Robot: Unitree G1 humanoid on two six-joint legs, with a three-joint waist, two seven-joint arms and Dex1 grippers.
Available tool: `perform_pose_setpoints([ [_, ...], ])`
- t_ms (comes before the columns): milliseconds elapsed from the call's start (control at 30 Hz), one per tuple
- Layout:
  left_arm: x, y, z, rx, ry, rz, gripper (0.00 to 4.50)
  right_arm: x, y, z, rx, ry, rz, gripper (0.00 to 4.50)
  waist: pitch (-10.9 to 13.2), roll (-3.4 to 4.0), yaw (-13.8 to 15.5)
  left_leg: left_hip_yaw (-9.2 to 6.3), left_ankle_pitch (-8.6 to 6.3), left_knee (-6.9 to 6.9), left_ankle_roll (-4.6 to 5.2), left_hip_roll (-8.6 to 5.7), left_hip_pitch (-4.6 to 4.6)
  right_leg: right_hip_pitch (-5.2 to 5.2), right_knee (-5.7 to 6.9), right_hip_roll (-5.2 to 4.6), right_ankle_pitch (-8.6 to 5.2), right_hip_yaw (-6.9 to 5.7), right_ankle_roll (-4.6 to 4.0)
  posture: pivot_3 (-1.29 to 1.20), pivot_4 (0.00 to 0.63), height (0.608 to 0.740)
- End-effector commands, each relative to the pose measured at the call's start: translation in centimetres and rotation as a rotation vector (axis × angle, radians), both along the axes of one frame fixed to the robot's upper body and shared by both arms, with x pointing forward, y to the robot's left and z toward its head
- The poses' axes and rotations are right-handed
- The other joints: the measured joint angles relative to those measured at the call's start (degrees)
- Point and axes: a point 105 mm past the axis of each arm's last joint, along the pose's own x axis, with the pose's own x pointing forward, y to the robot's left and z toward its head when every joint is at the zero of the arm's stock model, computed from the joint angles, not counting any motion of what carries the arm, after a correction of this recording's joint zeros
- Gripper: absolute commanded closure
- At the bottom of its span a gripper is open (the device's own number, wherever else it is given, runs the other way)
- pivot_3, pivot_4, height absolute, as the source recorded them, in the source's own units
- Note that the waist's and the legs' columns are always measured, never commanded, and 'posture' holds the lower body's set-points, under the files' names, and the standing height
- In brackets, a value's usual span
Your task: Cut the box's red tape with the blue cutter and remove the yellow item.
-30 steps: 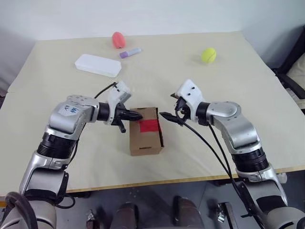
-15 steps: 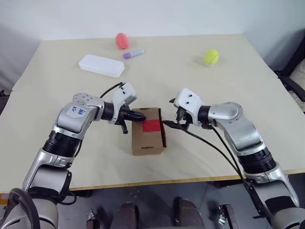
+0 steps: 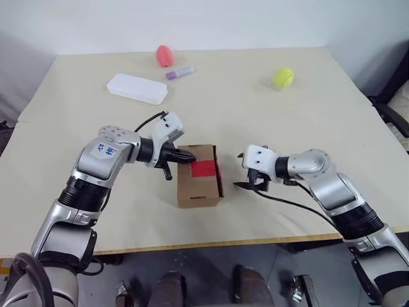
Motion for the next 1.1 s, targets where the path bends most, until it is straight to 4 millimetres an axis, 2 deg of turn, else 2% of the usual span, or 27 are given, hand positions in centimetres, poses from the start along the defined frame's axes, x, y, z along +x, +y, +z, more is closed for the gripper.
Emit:
perform_pose_setpoints([
  [33, -0.1, 0.3, -1.6, 0.034, 0.041, 0.020, 4.50, 0.9, 0.7, 4.6, 0.208, -0.039, -0.061, 0.04, 0.00, 0.01, -0.06, 0.00, 0.00, 0.00, 0.00, 0.00, 0.00, -0.01, 0.00, 0.00, 0.00, 0.00, -0.01, 0.00, 0.150, 0.740],
  [200, -0.1, 0.0, -1.7, 0.026, 0.041, 0.018, 4.50, -0.1, 3.3, 6.1, 0.330, 0.000, -0.004, 0.04, 0.00, 0.01, 0.04, -0.02, 0.00, -0.01, 0.00, 0.03, 0.01, -0.02, 0.03, 0.01, 0.00, -0.02, -0.01, 0.00, 0.150, 0.740],
  [333, 0.0, -0.2, -1.7, 0.025, 0.040, 0.016, 4.50, -0.5, 4.7, 6.0, 0.362, 0.035, 0.016, 0.04, 0.00, 0.01, 0.18, -0.03, 0.00, -0.01, 0.00, 0.02, -0.03, -0.02, 0.01, 0.00, 0.00, -0.02, 0.00, 0.00, 0.150, 0.740],
  [433, -0.1, -0.3, -1.7, 0.021, 0.037, 0.012, 4.50, -0.9, 5.4, 4.9, 0.331, 0.067, 0.049, 0.04, 0.00, 0.01, 0.11, -0.03, 0.00, -0.01, 0.00, 0.02, -0.02, -0.02, 0.02, 0.00, 0.00, -0.02, 0.00, 0.00, 0.150, 0.740],
  [567, -0.2, -0.3, -1.7, 0.019, 0.035, 0.009, 4.50, -1.0, 4.4, 3.0, 0.223, 0.073, 0.046, 0.04, 0.00, 0.01, 0.15, -0.03, 0.00, -0.01, 0.00, 0.02, -0.01, -0.02, 0.03, 0.00, 0.00, -0.02, 0.00, 0.00, 0.150, 0.740],
  [867, -0.6, -0.1, -1.8, 0.016, 0.036, 0.016, 4.50, -1.1, 2.1, 1.4, 0.101, 0.086, 0.024, 0.04, -0.01, -0.01, -0.04, -0.02, 0.00, -0.03, 0.00, 0.02, 0.04, 0.00, 0.03, 0.01, 0.00, -0.01, -0.01, 0.00, 0.150, 0.740],
  [1100, -0.8, -0.2, -1.8, 0.010, 0.032, 0.018, 4.50, -1.4, 1.7, -0.1, 0.016, 0.093, 0.049, 0.04, -0.01, -0.01, -0.07, -0.01, 0.00, -0.03, 0.00, 0.02, -0.01, -0.03, 0.00, 0.00, 0.00, -0.01, -0.01, 0.00, 0.150, 0.740],
])
